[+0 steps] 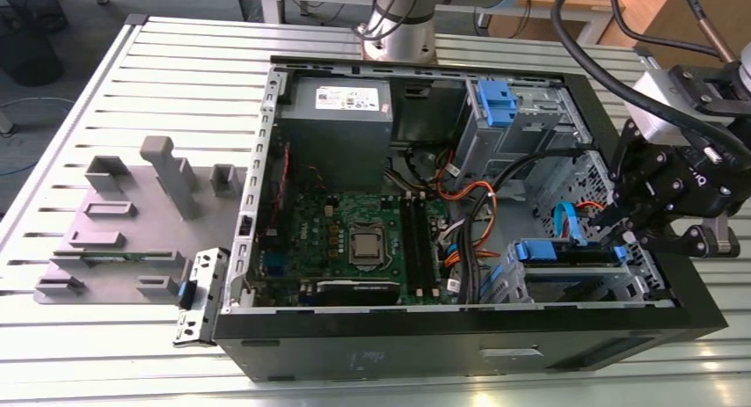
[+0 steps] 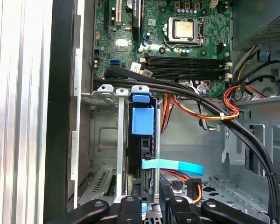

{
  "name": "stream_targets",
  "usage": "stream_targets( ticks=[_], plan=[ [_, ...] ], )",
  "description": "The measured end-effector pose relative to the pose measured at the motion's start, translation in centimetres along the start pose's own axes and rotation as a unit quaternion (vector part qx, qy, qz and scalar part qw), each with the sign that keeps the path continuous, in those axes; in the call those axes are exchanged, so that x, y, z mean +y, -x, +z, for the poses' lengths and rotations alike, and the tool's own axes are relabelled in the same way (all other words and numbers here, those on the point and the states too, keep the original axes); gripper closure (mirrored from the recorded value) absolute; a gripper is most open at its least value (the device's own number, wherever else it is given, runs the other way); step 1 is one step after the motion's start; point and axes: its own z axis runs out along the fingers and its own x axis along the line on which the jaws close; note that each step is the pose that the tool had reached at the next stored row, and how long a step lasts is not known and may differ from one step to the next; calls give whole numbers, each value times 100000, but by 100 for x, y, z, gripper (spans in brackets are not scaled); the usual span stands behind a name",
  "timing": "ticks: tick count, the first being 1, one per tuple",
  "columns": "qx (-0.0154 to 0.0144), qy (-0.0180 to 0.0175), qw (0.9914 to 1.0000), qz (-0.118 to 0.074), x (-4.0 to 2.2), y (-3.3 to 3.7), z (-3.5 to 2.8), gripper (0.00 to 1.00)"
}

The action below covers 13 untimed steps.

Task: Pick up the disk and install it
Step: 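Insert the second disk wire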

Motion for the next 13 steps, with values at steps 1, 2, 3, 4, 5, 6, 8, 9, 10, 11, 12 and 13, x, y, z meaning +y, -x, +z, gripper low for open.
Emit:
stream_targets(
  ticks=[1, 2, 3, 4, 5, 6, 8, 9, 10, 11, 12, 13],
  plan=[
    [1, -1, 100000, 2, 0, 0, 0, 71],
    [-1, -1, 100000, 2, 0, 0, 0, 71],
    [-1, 1, 100000, 1, -1, 0, 0, 71],
    [-2, -1, 100000, 1, -1, 0, 0, 71],
    [-6, 0, 100000, -5, -3, 0, 0, 71],
    [-9, -1, 100000, -4, -3, 1, 1, 71],
    [-4, -1, 100000, 1, -3, 14, 2, 71],
    [-5, 0, 100000, 2, -3, 25, 2, 71],
    [-10, 0, 100000, 3, -3, 36, 3, 71],
    [-8, -2, 100000, 2, -3, 52, 4, 71],
    [-10, 0, 100000, -1, -3, 69, 5, 71],
    [-12, -1, 100000, 1, -3, 85, 6, 71]
  ],
)
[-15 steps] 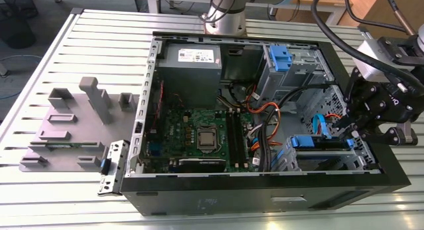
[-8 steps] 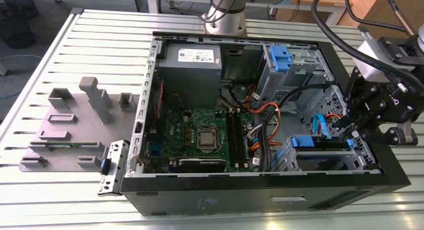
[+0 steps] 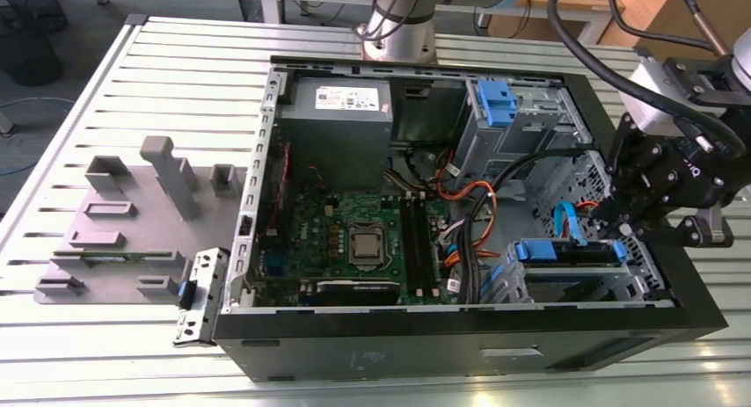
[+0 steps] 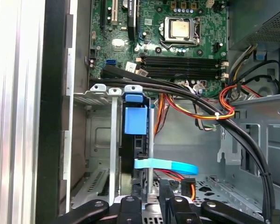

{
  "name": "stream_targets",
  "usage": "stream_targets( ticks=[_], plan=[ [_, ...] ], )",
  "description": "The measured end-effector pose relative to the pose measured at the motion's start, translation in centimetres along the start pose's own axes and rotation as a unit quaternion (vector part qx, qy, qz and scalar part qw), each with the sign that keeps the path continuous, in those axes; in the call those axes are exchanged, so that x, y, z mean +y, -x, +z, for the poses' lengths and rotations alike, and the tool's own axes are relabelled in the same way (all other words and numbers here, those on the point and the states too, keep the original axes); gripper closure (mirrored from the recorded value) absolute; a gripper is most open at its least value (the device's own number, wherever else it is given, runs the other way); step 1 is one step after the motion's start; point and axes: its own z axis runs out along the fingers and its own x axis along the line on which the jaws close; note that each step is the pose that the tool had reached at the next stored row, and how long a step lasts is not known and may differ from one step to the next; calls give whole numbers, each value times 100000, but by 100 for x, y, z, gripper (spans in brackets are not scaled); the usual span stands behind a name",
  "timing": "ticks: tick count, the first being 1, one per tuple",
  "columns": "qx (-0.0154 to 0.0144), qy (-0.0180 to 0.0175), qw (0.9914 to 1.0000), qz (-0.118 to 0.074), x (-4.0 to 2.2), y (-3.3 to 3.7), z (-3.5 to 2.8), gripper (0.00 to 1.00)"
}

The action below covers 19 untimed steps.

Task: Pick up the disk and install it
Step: 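Insert the second disk wire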

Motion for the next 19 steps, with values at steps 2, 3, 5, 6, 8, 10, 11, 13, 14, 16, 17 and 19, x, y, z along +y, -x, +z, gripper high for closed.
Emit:
stream_targets(
  ticks=[2, 3, 5, 6, 8, 10, 11, 13, 14, 16, 17, 19],
  plan=[
    [-4, 1, 100000, 4, 0, 25, 1, 71],
    [0, 0, 100000, 0, 0, 34, 2, 71],
    [-1, 0, 100000, 1, 0, 47, 2, 71],
    [-5, 0, 100000, 0, 0, 50, 2, 71],
    [-15, 0, 100000, -1, 0, 50, 2, 71],
    [-8, -1, 100000, -2, 0, 51, 1, 71],
    [-7, -1, 100000, 0, 0, 51, 0, 71],
    [-10, 0, 100000, -1, 0, 51, 0, 71],
    [-12, 0, 100000, 0, 0, 51, 1, 71],
    [-17, -1, 100000, -1, 0, 51, 1, 69],
    [-14, -1, 100000, -1, 0, 51, 0, 64],
    [-12, -1, 100000, -2, 0, 51, 0, 64]
  ],
)
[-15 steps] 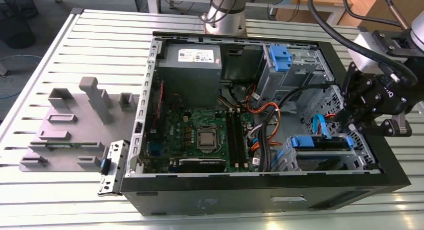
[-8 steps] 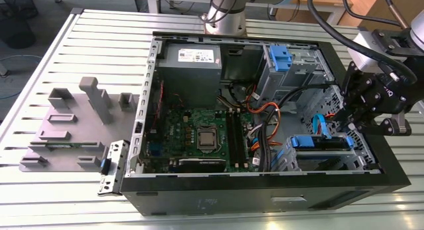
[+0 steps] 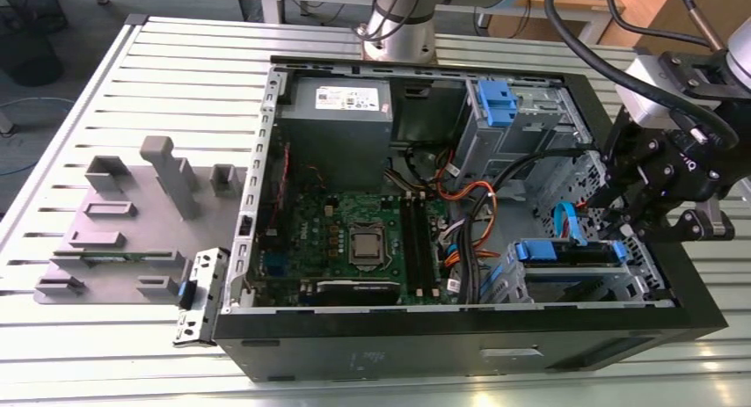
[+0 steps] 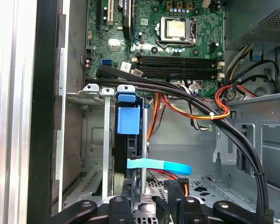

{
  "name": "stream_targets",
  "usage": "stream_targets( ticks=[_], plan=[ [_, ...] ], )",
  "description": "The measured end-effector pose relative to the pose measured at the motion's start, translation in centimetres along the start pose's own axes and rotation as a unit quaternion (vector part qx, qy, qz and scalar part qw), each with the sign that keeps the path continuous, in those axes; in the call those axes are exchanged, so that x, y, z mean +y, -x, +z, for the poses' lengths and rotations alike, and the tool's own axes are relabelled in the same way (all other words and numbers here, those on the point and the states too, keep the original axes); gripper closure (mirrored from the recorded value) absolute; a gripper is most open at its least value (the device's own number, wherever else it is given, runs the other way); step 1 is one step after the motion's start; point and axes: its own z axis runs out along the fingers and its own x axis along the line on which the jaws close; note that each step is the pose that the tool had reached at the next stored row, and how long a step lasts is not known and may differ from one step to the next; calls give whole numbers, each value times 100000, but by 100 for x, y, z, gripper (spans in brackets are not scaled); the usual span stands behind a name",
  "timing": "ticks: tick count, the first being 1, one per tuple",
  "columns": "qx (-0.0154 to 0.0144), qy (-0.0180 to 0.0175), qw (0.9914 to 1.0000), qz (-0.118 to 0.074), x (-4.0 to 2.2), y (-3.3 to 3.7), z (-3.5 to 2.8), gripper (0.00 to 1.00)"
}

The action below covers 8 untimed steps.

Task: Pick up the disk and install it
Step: 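Insert the second disk wire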

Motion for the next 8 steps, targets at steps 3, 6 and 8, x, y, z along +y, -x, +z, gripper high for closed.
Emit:
stream_targets(
  ticks=[3, 6, 8],
  plan=[
    [0, 2, 100000, 1, 0, 0, 0, 57],
    [-1, 2, 100000, 0, 0, 0, -1, 57],
    [0, 0, 100000, 1, 0, 0, -1, 57]
  ],
)
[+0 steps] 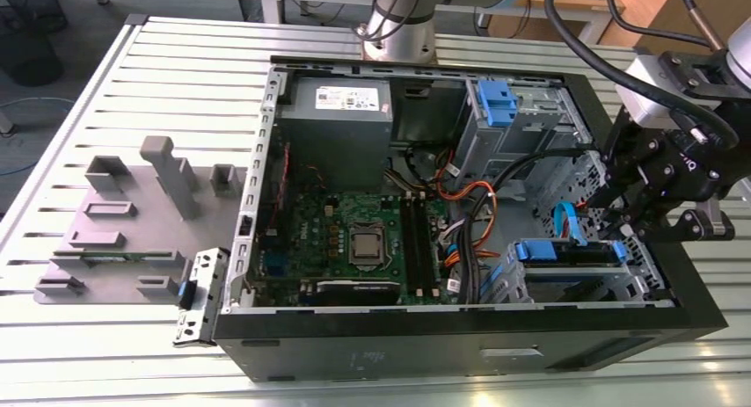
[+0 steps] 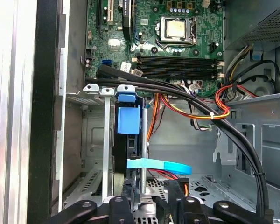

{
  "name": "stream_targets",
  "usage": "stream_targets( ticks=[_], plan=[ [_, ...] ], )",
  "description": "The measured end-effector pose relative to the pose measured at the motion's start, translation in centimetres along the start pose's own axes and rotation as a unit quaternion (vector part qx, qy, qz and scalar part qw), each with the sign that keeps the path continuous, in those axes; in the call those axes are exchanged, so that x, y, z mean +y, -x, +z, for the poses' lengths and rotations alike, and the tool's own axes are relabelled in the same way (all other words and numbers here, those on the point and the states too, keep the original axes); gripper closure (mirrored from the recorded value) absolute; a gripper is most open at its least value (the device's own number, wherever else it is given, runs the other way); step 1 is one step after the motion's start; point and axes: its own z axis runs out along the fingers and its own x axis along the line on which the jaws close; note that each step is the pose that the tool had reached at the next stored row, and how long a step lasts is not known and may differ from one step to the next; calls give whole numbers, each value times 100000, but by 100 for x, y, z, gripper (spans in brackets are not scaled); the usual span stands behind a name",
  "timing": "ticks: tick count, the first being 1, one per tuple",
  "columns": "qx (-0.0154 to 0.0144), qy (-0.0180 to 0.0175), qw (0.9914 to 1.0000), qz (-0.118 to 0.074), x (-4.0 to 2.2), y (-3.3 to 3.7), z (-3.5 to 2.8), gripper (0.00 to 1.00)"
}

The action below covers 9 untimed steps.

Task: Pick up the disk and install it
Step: 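Insert the second disk wire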

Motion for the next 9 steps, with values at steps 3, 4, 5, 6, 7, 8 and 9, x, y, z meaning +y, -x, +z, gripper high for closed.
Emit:
stream_targets(
  ticks=[3, 4, 5, 6, 7, 8, 9],
  plan=[
    [5, 2, 100000, 2, 0, 1, -1, 57],
    [5, 1, 100000, 1, 0, 2, 0, 57],
    [-4, 1, 100000, -1, -1, 3, 2, 57],
    [-2, 3, 100000, -7, -5, 4, 2, 57],
    [5, 0, 100000, -9, -12, 4, 3, 57],
    [2, 5, 100000, -2, -22, 4, 4, 57],
    [-5, 1, 100000, -2, -32, 4, 6, 57]
  ],
)
